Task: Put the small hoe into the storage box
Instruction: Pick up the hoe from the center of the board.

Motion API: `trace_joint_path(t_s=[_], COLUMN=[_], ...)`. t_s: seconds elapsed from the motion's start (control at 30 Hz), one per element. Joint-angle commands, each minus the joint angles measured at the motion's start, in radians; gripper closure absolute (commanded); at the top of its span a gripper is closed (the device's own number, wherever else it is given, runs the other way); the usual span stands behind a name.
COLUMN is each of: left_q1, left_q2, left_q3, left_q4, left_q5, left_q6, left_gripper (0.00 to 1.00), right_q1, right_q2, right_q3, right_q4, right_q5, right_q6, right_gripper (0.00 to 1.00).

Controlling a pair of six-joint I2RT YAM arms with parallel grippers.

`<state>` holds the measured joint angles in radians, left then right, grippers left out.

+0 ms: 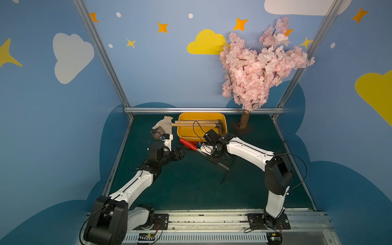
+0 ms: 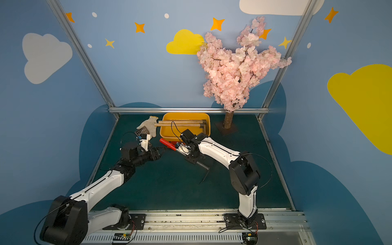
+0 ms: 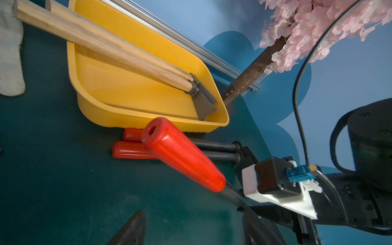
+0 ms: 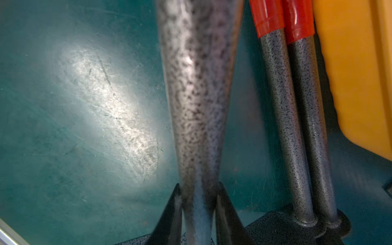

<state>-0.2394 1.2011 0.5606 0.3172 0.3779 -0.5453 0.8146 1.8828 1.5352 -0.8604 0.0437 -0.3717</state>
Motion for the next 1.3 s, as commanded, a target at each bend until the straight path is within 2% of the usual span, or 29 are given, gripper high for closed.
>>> trace_joint_path(t_s=[0.0, 0.3, 0.5, 0.57, 0.73, 0.93, 1.07, 1.17, 1.27], left_q1=[-0.007, -0.011, -0.012, -0.011, -0.011, -0.011, -0.011, -0.01, -0.011], left_q2=[0.027, 0.084, 0.101, 0.103, 0.1, 0.098, 0.096, 0.087, 0.072], left_q3=[0.045, 0.07, 0.061, 0.06, 0.057, 0.049, 0.04, 0.032, 0.017], left_q4=[0.079, 0.147, 0.168, 0.169, 0.169, 0.18, 0.193, 0.203, 0.21], left_q5=[0.014, 0.021, 0.028, 0.03, 0.033, 0.036, 0.037, 0.031, 0.012], left_q6=[-0.029, -0.063, -0.072, -0.072, -0.072, -0.077, -0.084, -0.089, -0.089], left_gripper=[0.28, 0.29, 0.33, 0.37, 0.59, 0.78, 0.97, 0.97, 0.97], right_q1=[0.019, 0.049, 0.055, 0.058, 0.059, 0.058, 0.059, 0.056, 0.045], right_q2=[-0.054, -0.039, -0.044, -0.042, -0.04, -0.038, -0.033, -0.023, -0.026], right_q3=[0.047, 0.071, 0.076, 0.076, 0.074, 0.069, 0.065, 0.063, 0.061], right_q4=[-0.005, -0.012, -0.012, -0.01, -0.003, 0.011, 0.029, 0.039, 0.049], right_q5=[-0.003, 0.016, 0.021, 0.022, 0.04, 0.062, 0.097, 0.161, 0.192], right_q6=[0.002, -0.005, -0.009, -0.009, -0.006, 0.0, 0.011, 0.031, 0.057], right_gripper=[1.0, 1.0, 1.0, 1.0, 1.0, 1.0, 1.0, 1.0, 0.84])
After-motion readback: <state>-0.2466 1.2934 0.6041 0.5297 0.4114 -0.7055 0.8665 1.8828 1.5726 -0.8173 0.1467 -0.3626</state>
